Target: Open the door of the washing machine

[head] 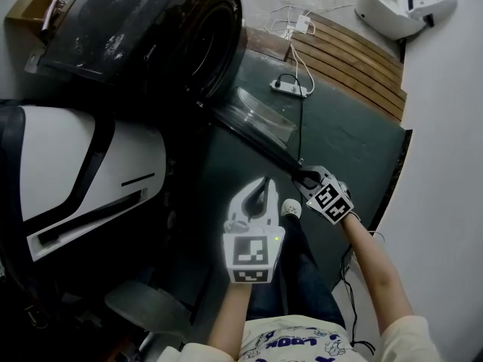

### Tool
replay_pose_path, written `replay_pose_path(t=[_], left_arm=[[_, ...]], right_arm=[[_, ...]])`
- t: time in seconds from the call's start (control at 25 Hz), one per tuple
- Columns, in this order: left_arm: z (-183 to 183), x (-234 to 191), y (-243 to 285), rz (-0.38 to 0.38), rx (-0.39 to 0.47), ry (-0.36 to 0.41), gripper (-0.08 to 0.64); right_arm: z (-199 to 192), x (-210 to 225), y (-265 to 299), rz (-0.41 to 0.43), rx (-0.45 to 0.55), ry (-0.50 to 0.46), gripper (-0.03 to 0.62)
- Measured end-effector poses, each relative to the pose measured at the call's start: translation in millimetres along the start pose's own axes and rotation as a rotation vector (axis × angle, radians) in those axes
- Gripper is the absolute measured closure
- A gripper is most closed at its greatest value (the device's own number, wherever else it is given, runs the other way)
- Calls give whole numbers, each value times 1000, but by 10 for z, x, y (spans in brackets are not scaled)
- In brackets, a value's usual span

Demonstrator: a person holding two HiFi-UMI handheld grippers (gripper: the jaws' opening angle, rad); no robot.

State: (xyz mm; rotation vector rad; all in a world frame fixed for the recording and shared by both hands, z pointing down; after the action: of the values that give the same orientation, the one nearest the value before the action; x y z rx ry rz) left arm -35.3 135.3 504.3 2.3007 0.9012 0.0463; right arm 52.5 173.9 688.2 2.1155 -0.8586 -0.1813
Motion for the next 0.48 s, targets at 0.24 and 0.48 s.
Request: replay_pose_path(t=[0.24, 0.48], left_arm=[[-46, -64, -80, 26, 3, -11, 558], [-62, -117, -128, 44, 6, -19, 558]], right_arm=[[-6, -92, 20, 5, 10, 16, 506], [3, -106, 24, -5, 18, 28, 506]])
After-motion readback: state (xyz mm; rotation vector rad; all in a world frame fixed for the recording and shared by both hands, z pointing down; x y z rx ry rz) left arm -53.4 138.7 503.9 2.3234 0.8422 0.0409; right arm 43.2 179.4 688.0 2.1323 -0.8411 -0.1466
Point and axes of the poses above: the fingertips, and each gripper's own axes: y forward along the fingers, x to its right, z out of its top, the point moved 2 cm from there along -y, backward along the fingers, and after that the axes turned 1 degree about -y, right-handed, at the moved point
